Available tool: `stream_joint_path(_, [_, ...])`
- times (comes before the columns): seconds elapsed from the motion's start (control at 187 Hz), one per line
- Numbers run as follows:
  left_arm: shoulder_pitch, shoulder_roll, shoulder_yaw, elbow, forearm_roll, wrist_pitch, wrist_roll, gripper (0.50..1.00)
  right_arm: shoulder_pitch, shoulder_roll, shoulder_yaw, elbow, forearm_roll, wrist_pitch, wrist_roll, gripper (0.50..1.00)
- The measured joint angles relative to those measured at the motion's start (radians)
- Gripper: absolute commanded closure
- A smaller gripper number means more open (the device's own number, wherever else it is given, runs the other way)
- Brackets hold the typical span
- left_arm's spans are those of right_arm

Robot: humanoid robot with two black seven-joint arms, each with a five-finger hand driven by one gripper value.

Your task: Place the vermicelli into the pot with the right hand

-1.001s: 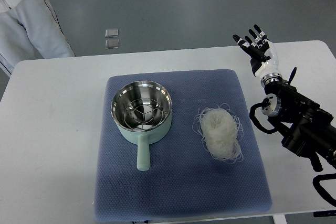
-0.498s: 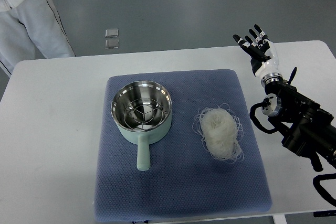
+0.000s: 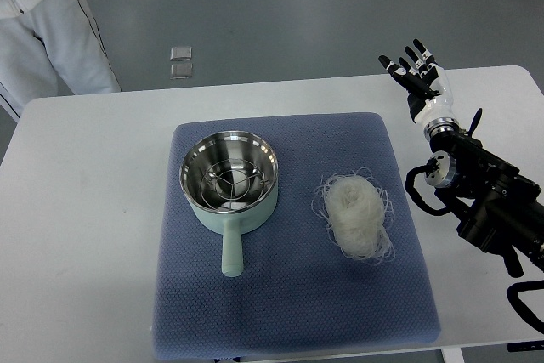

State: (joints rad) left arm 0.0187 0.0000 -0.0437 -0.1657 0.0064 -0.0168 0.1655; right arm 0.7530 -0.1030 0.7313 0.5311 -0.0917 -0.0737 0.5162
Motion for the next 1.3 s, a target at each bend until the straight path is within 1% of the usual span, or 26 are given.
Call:
stream_joint_path(0.402, [0.000, 0.000, 0.000, 0.000, 0.000, 0.000, 0.000, 0.500, 0.002, -0.029, -0.008, 0.008, -0.011, 0.004, -0.006, 0.572])
stream_joint_path(0.578, [0.000, 0.000, -0.001, 0.000, -0.001, 0.000, 0.000, 0.500, 0.040, -0.112, -0.032, 0.053, -0.031, 0.004, -0.008, 0.572])
stream_joint_path(0.793, [-0.001, 0.000, -0.001, 0.000, 0.000, 0.000, 0.000, 0.500, 0.092, -0.269, -0.132, 0.152, -0.205, 0.011, -0.025, 0.572])
stream_joint_path(0.964, [-0.001, 0.000, -0.001, 0.000, 0.000, 0.000, 0.000, 0.500, 0.136, -0.421, -0.242, 0.263, -0.380, 0.064, -0.029, 0.572])
stream_joint_path(1.092, [-0.002, 0.000, -0.001, 0.000, 0.000, 0.000, 0.000, 0.500, 0.159, -0.539, -0.313, 0.348, -0.498, 0.118, -0.030, 0.572])
stream_joint_path(1.301, [-0.002, 0.000, -0.001, 0.000, 0.000, 0.000, 0.000, 0.500, 0.205, -0.668, -0.348, 0.448, -0.801, 0.259, -0.029, 0.572])
